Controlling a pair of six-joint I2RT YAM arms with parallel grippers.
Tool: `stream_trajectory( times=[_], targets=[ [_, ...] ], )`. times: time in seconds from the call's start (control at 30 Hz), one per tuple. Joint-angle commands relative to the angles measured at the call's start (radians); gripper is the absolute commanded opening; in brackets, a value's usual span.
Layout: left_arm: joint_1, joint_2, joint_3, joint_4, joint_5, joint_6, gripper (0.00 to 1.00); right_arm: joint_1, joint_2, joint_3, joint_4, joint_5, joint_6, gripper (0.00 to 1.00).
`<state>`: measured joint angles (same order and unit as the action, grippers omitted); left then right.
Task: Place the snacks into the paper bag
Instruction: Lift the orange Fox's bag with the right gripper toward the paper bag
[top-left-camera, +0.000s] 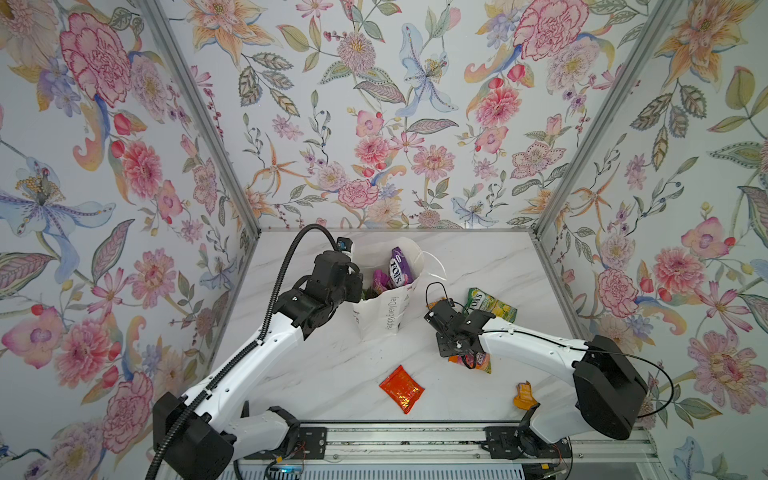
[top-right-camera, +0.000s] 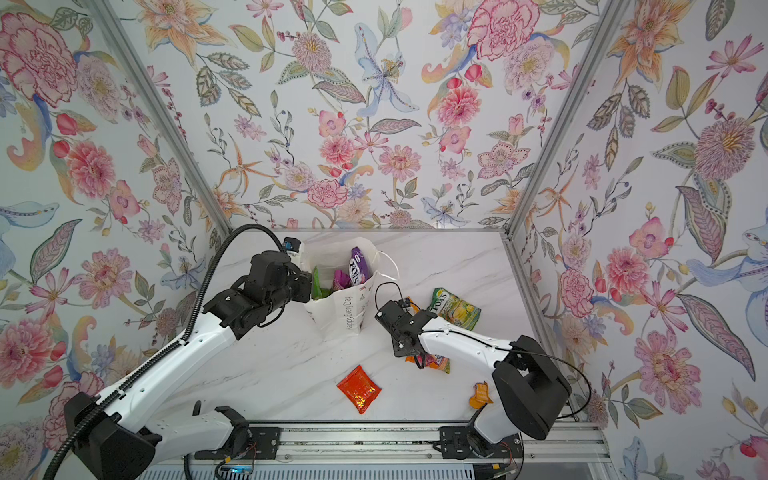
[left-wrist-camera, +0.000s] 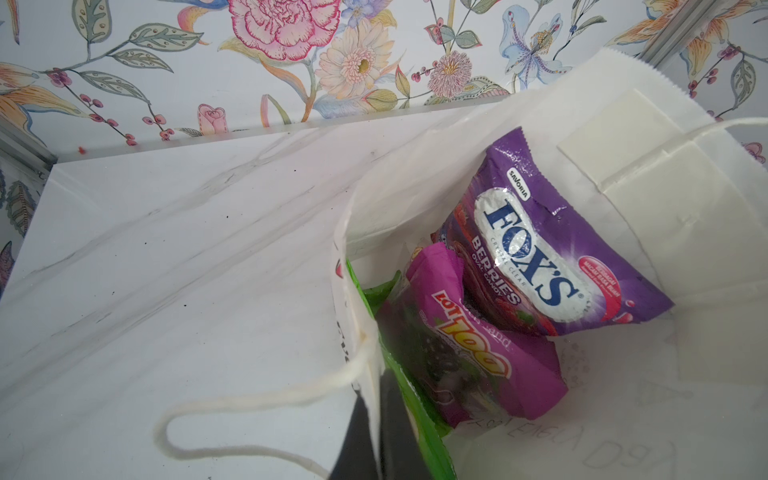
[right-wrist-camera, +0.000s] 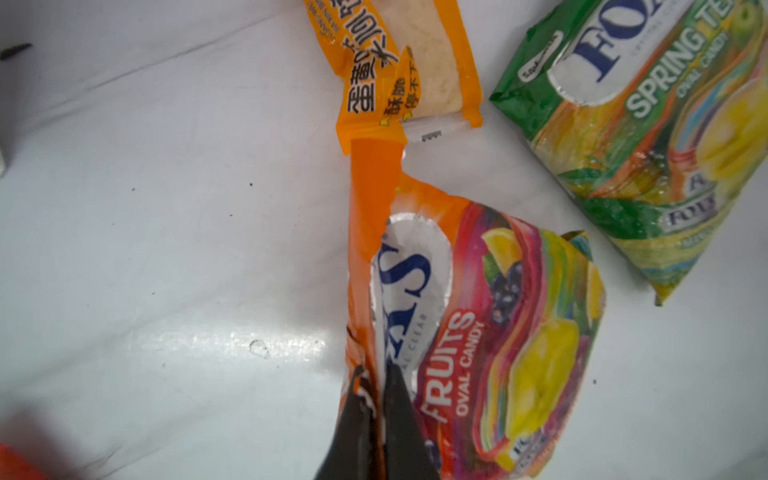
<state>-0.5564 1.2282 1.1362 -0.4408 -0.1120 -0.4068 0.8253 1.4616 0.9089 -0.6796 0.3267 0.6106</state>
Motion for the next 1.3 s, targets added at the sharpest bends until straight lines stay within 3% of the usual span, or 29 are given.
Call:
stream_trajectory(
  times=[0.0, 0.43, 0.7, 1.03, 1.27],
  targets=[
    [0.007, -0.024, -0.002, 0.065, -0.046, 0.031, 0.00, 0.003, -0.077, -0.026, 0.023, -0.004, 0.031, 0.00],
    [0.007, -0.024, 0.000, 0.062, -0.046, 0.031, 0.00, -0.028, -0.330, -0.053, 0.082, 0.018, -0.018, 0.00],
    [0.004, -0.022, 0.001, 0.064, -0.028, 0.033, 0.00, -0.052, -0.436, -0.083, 0.156, -0.050, -0.034, 0.00],
    [0.007, -0.026, -0.005, 0.077, 0.005, 0.042, 0.00, -0.172, -0.560, -0.086, 0.222, -0.197, -0.044, 0.00],
    [0.006, -0.020, -0.002, 0.082, 0.059, 0.051, 0.00, -0.263, -0.590, -0.024, 0.242, -0.215, -0.077, 0.00]
  ],
)
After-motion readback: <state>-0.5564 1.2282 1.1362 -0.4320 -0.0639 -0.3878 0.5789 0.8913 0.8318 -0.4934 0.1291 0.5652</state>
